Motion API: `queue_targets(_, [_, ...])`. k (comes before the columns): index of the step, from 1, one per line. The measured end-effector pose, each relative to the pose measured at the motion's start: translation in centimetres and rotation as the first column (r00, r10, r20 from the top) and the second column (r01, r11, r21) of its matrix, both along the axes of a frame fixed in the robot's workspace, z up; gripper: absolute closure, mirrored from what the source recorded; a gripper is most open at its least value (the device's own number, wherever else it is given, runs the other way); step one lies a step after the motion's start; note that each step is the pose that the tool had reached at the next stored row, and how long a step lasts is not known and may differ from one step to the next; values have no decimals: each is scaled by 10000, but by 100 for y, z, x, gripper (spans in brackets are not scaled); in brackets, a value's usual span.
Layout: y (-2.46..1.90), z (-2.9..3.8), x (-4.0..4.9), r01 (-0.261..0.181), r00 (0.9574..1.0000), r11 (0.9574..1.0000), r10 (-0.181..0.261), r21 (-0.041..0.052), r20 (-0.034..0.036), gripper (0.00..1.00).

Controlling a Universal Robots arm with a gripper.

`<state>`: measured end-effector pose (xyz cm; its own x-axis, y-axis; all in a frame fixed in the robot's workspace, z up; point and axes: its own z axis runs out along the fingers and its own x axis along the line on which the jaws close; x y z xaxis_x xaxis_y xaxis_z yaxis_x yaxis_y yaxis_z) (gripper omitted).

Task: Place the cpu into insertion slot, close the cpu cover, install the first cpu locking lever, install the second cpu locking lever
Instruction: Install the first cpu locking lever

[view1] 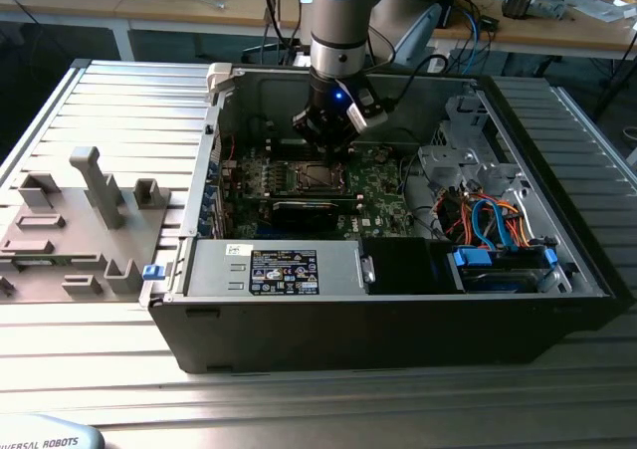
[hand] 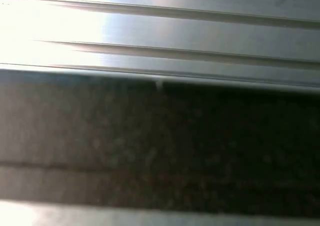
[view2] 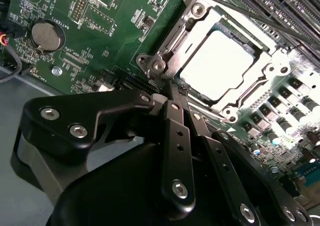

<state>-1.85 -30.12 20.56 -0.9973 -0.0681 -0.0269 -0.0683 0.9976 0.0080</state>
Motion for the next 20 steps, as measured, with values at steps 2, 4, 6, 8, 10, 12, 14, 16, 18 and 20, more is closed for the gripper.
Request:
queue_targets(2, [-17,1,0,0,10000,10000,0,-2,-1,89])
queue_targets(4, [-27,-1,-1,1,10000,10000,-1,-1,0,89])
queue_targets(6, [-31,-3,-1,1,10000,10000,-1,-4,-2,89])
queue_targets(8, [-31,-5,-1,1,10000,10000,-1,-8,-3,89])
queue_targets(10, [-31,-9,0,-1,10000,10000,1,-33,-2,89])
queue_targets(12, [-31,-12,0,0,10000,10000,0,-66,-1,89])
queue_targets(14, [-30,-16,0,1,10000,9999,-1,-103,-2,89])
queue_targets(16, [-30,-19,0,0,10000,9999,0,-138,-1,89])
queue_targets(18, [-30,-22,1,1,10000,9999,-1,-171,-1,89])
queue_targets(20, [-30,-28,8,2,10000,9997,-2,-226,-2,89])
